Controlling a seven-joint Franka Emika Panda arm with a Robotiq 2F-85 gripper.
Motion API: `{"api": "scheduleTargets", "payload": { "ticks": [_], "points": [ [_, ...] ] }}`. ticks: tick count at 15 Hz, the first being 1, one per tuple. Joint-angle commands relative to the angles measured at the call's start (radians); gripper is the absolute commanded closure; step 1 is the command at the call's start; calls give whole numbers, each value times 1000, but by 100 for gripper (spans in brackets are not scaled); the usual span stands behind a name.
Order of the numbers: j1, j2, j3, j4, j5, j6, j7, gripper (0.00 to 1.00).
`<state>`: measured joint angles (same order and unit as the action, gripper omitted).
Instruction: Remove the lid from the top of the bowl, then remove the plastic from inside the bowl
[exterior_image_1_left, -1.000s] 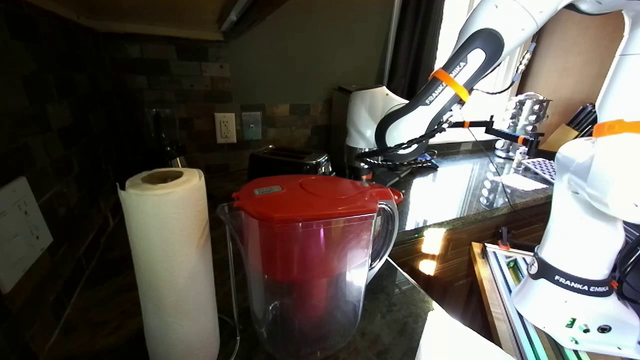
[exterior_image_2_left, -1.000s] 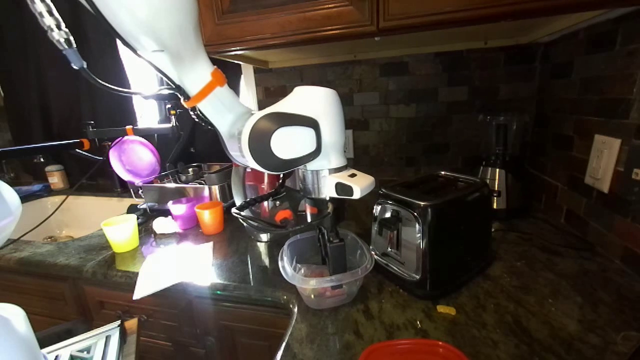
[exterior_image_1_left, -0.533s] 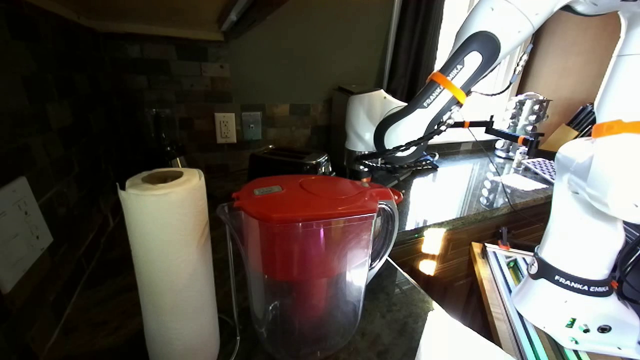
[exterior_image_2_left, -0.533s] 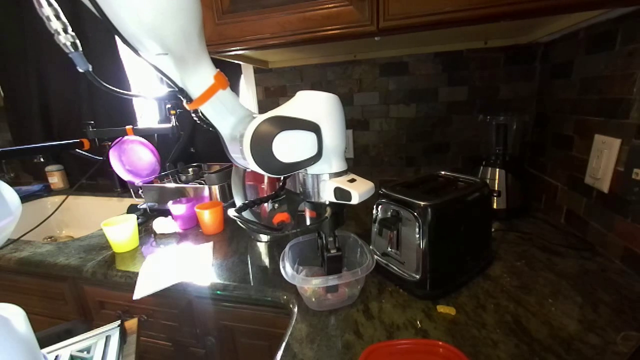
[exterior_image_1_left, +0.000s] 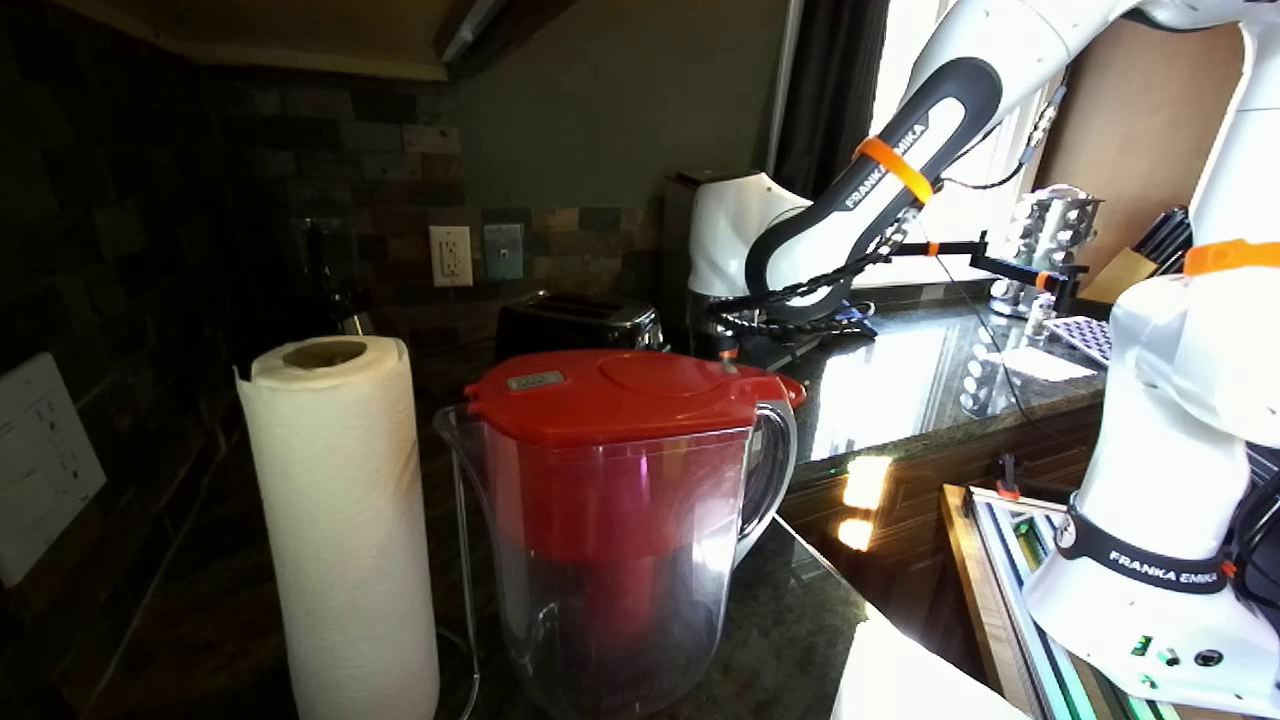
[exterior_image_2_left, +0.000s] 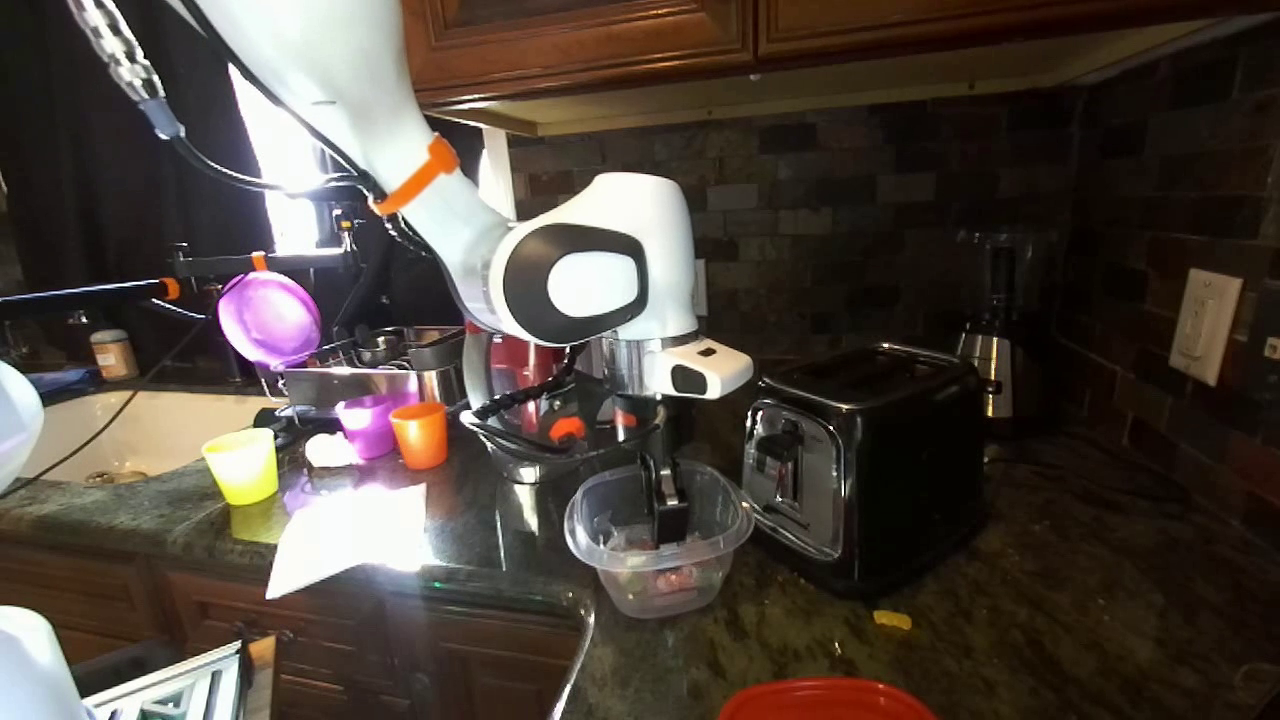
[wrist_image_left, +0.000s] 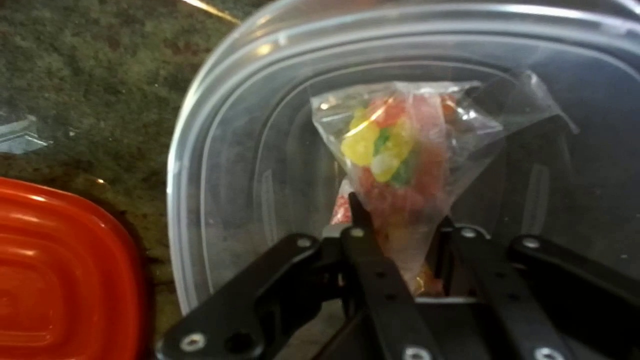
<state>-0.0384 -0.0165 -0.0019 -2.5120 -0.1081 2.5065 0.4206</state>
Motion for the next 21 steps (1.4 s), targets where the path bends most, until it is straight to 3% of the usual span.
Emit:
{"api": "scheduleTargets", "payload": {
  "ticks": [1, 15, 21],
  "points": [
    [5, -7, -4, -5, -1, -30, 7, 94],
    [1, -108, 1, -22, 11, -50, -32, 100],
    [0, -171, 4, -28, 21, -112, -50, 100]
  ]
}}
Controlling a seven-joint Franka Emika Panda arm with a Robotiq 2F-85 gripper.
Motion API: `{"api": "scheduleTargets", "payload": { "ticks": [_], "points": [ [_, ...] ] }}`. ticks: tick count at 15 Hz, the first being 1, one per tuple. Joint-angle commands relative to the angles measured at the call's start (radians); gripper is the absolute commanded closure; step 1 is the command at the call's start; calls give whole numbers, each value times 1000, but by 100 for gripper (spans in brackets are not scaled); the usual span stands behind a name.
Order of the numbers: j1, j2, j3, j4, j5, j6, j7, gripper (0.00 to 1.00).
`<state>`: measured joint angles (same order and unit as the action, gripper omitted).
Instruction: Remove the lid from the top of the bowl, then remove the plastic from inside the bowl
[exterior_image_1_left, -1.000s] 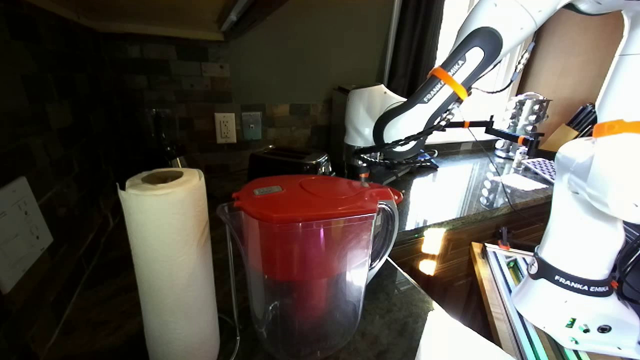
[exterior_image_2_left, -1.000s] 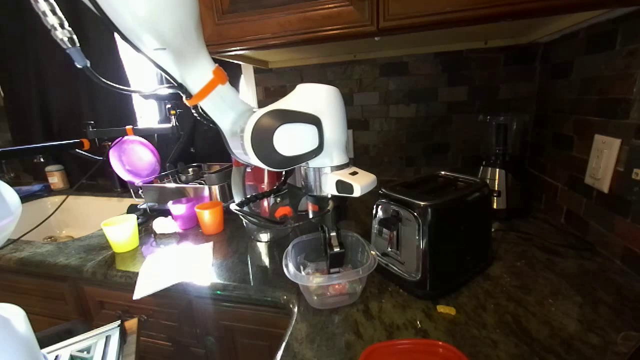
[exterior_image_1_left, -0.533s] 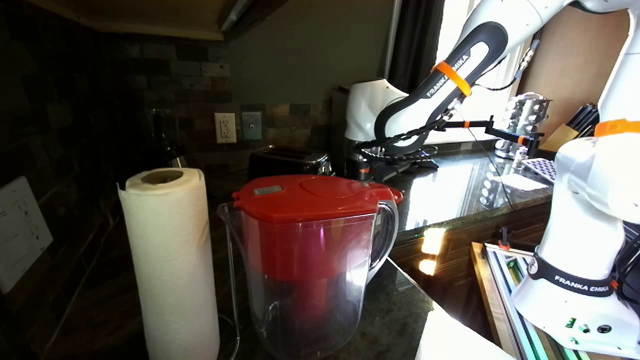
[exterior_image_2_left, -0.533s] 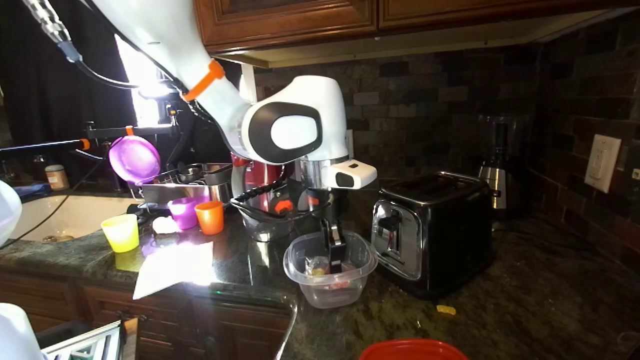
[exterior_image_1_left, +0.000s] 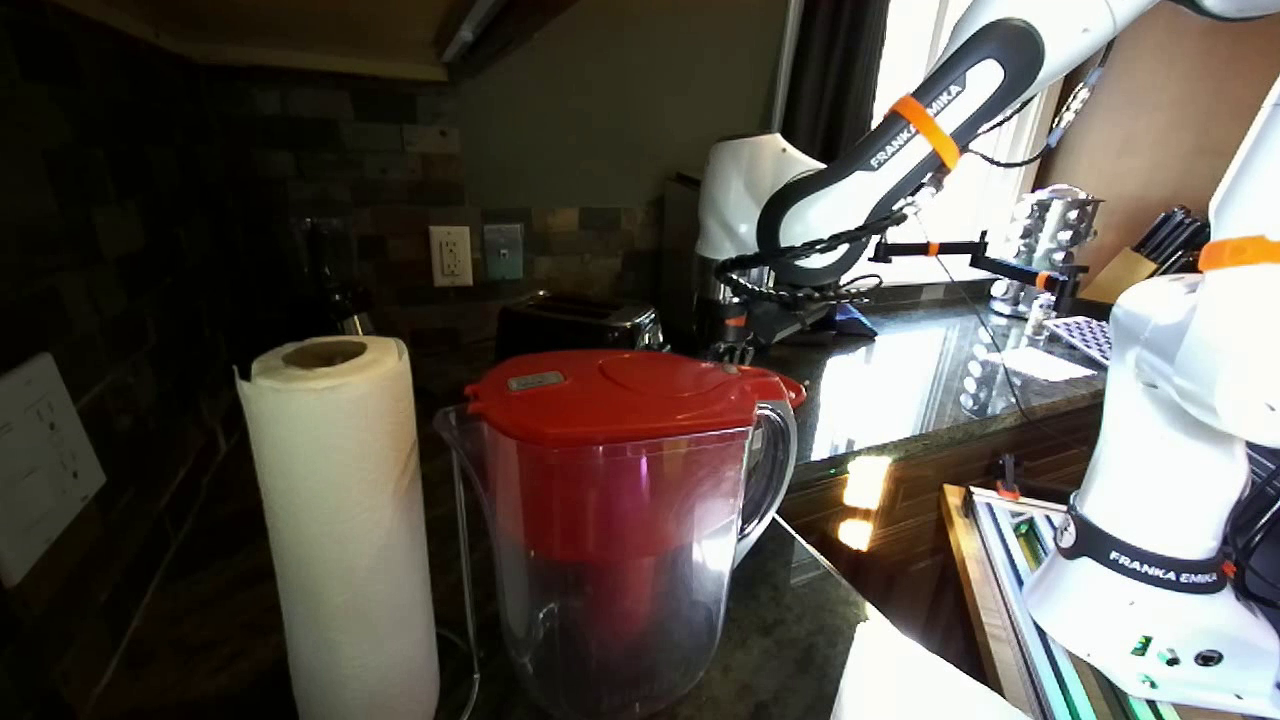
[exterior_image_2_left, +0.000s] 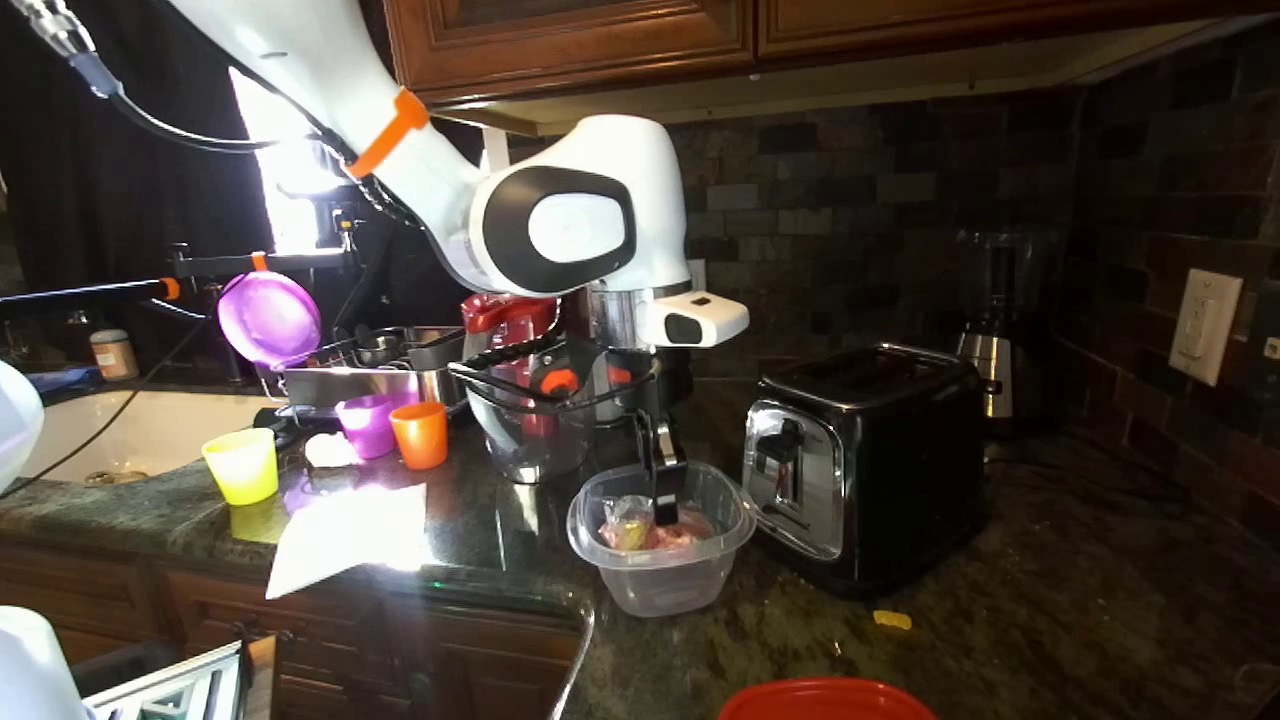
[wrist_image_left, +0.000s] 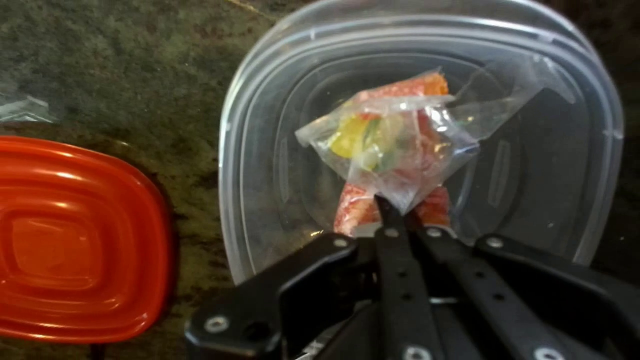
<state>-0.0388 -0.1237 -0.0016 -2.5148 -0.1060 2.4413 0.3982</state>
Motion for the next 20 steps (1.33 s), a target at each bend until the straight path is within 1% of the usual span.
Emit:
{"api": "scheduleTargets", "payload": {
  "ticks": [1, 8, 15, 20],
  "points": [
    [0, -80, 5, -28, 19, -57, -33, 100],
    [-1, -194, 5, -33, 35, -112, -93, 100],
    [-2, -320, -19, -39, 73, -205, -218, 100],
    [-22, -393, -37, -61, 62, -241, -277, 100]
  ]
}}
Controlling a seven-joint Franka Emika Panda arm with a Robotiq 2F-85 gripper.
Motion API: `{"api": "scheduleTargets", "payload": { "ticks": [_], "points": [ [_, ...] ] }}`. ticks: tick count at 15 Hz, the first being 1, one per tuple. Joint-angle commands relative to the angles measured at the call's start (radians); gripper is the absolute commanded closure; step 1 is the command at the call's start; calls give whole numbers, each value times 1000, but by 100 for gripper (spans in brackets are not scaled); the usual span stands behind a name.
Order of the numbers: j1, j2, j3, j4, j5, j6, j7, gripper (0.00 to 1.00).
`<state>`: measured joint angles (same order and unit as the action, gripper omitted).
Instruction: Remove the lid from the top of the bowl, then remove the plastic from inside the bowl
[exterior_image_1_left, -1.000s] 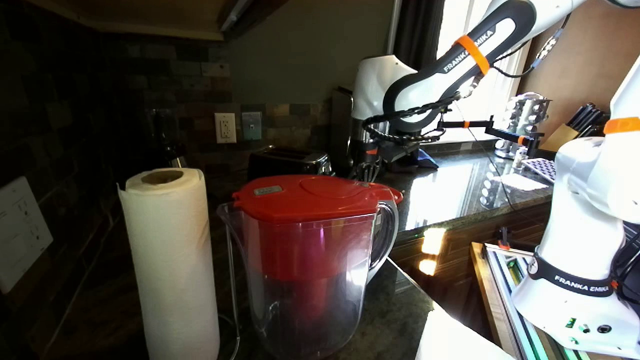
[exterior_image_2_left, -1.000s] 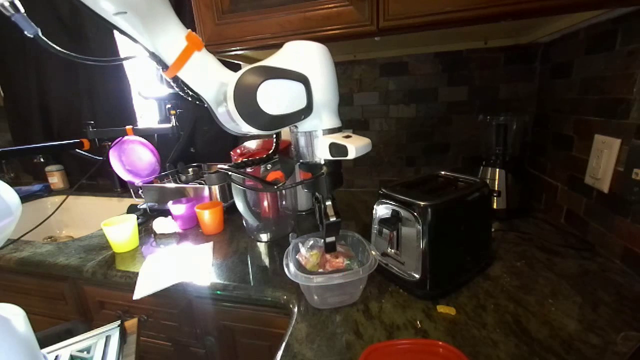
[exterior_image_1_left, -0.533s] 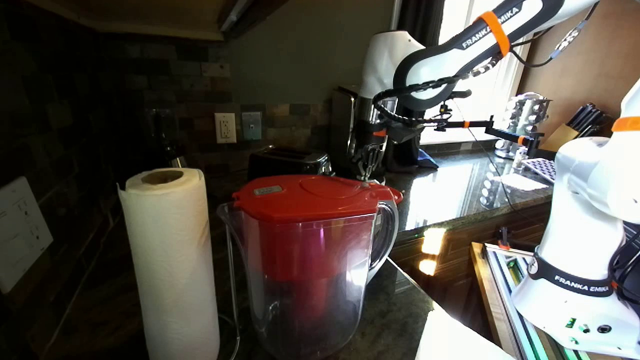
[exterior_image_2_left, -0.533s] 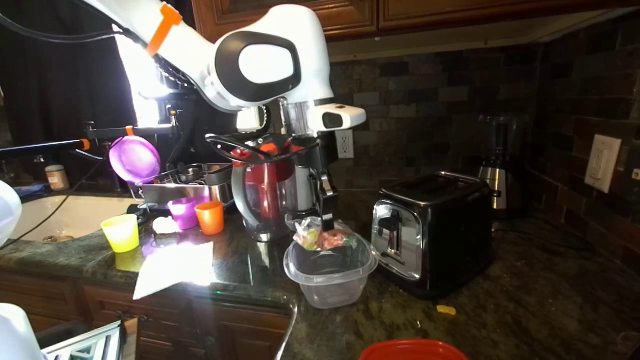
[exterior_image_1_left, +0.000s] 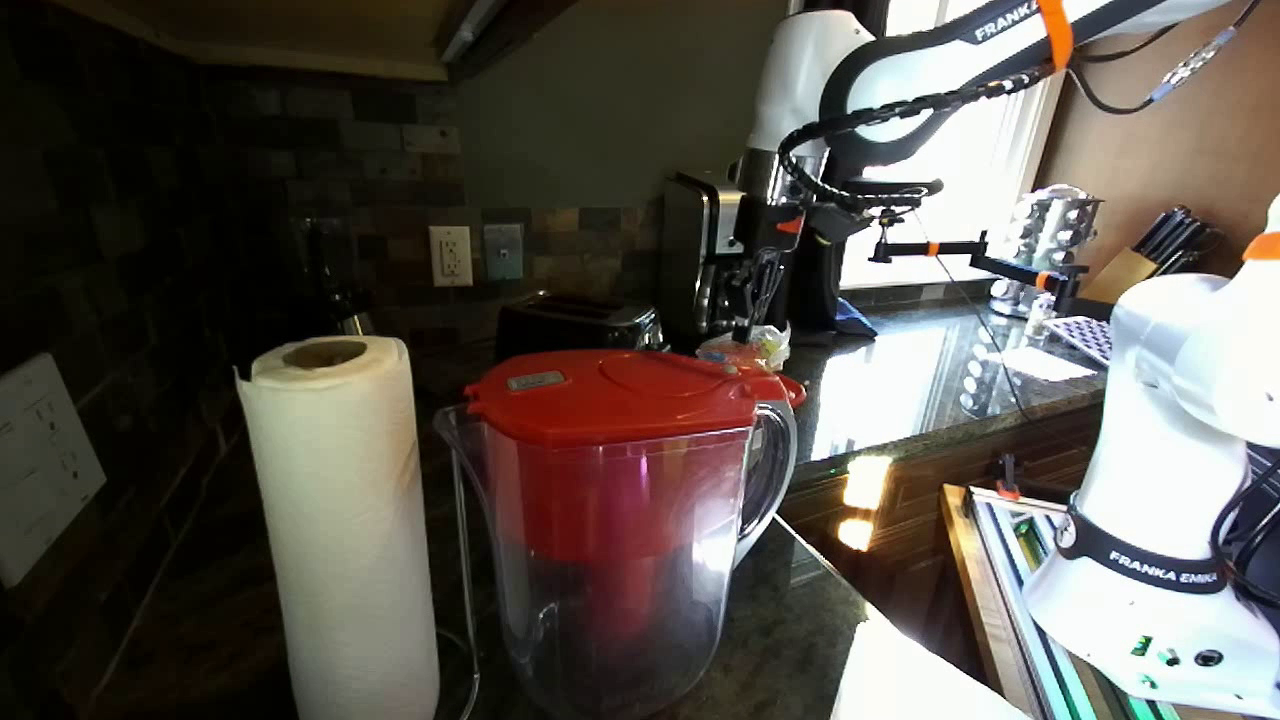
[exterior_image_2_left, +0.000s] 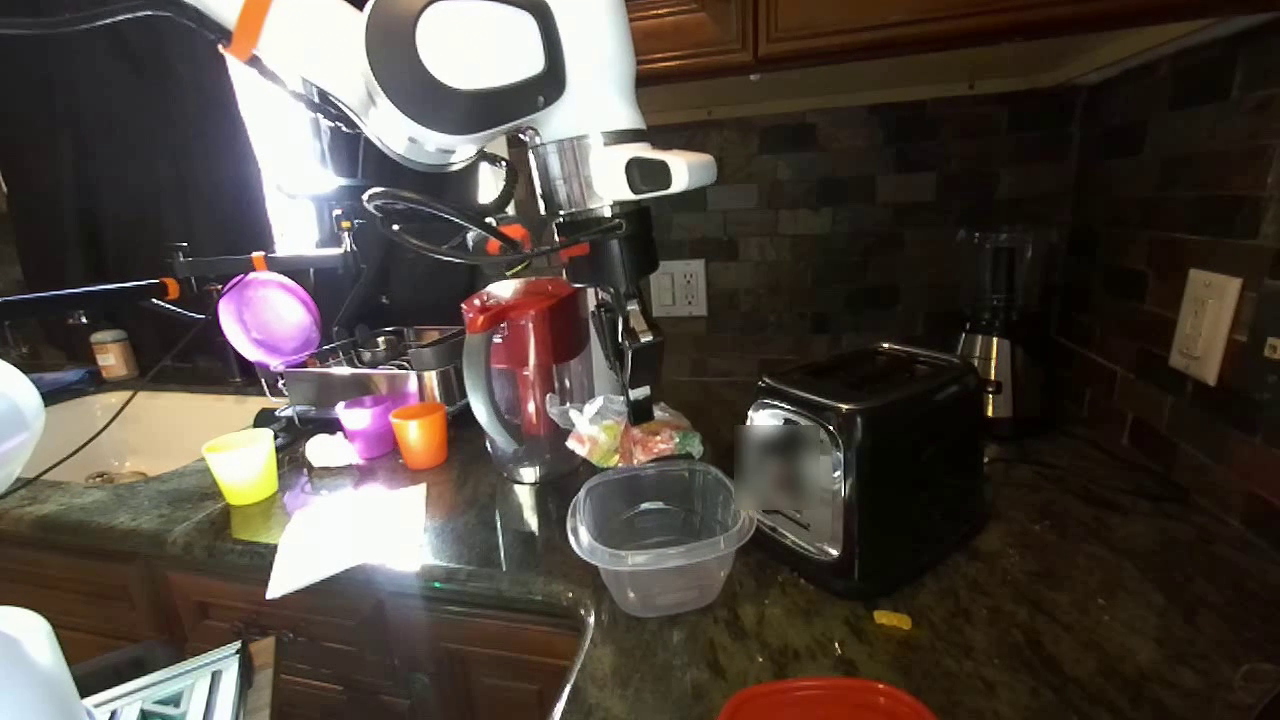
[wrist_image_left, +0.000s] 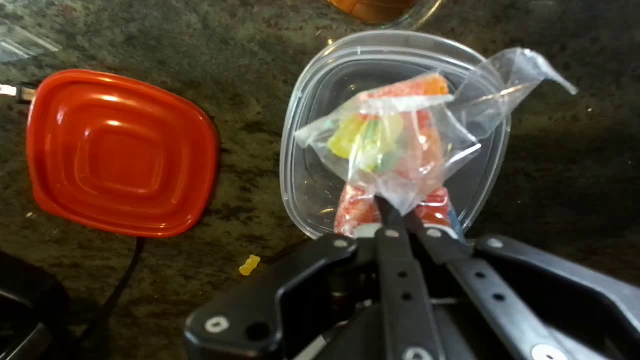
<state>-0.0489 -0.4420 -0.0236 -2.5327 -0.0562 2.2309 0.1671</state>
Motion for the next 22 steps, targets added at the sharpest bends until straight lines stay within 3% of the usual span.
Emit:
{"api": "scheduleTargets", "payload": {
  "ticks": [1, 12, 22],
  "points": [
    [-16, -87, -19, -49, 12, -35, -54, 100],
    [-80, -163, -56, -112, -12, -148, -103, 100],
    [-204, -127, -56, -158, -88, -111, -2, 100]
  ]
}}
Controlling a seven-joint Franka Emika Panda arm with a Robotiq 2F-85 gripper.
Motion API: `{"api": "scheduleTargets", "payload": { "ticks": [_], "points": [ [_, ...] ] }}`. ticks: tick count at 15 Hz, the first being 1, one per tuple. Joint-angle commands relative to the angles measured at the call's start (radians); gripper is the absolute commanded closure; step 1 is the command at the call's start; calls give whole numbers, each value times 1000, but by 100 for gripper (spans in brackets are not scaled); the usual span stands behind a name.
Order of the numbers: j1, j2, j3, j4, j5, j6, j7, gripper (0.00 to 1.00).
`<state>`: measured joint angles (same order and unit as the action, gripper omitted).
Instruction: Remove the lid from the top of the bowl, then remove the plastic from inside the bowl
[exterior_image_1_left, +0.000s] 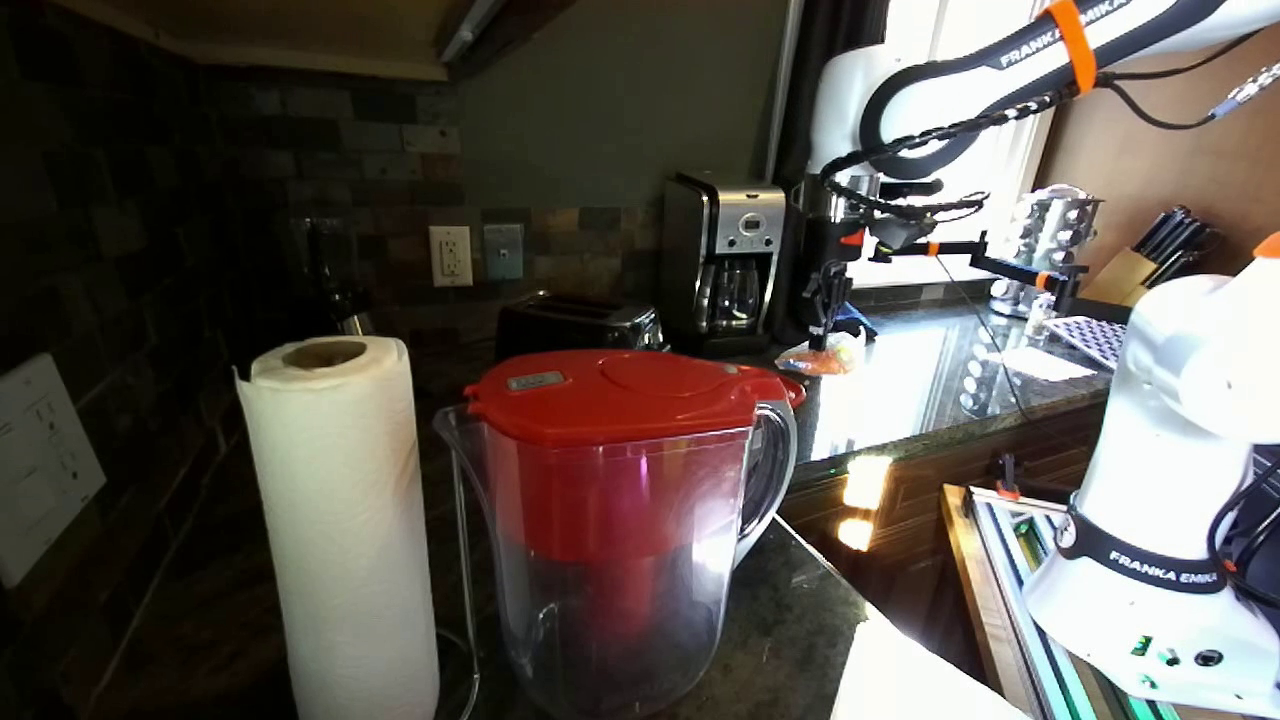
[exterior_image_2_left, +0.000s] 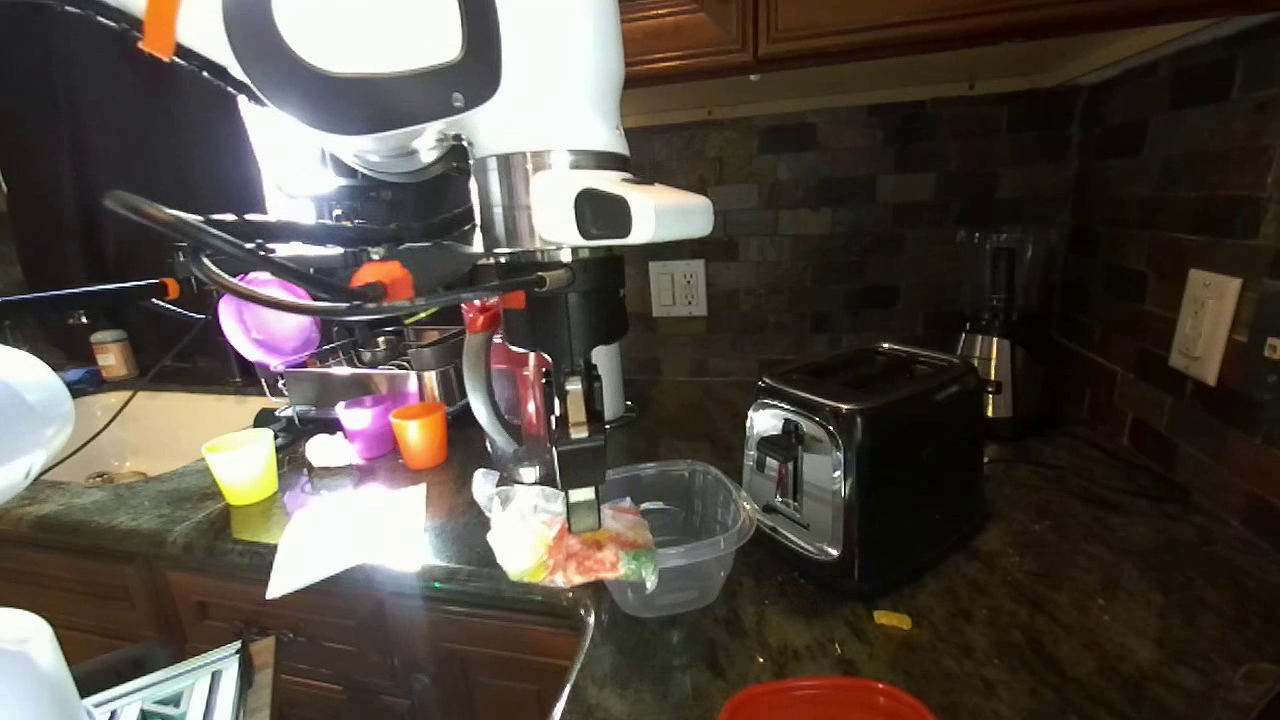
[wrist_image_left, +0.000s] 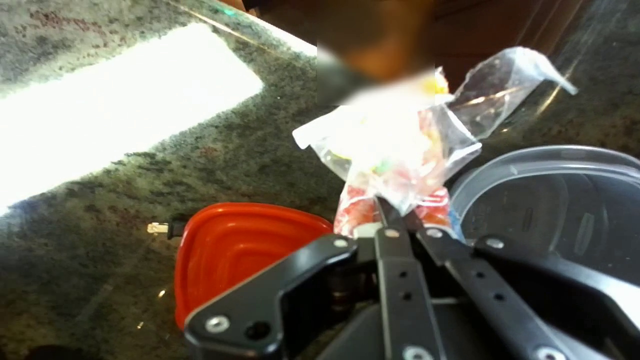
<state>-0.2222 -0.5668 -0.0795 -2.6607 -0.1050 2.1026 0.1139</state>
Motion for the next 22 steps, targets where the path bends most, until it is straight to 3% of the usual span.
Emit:
{"api": "scheduleTargets", "payload": {
  "ticks": [1, 9, 19, 20, 22],
  "points": [
    [-43, 3, 7, -42, -53, 40, 75, 100],
    [-120, 118, 33, -80, -118, 196, 304, 100],
    [-150, 231, 32, -61, -156, 182, 504, 100],
    [-153, 237, 32, -61, -169, 185, 522, 98],
    [-153, 249, 29, -58, -189, 183, 549, 73]
  ]
}}
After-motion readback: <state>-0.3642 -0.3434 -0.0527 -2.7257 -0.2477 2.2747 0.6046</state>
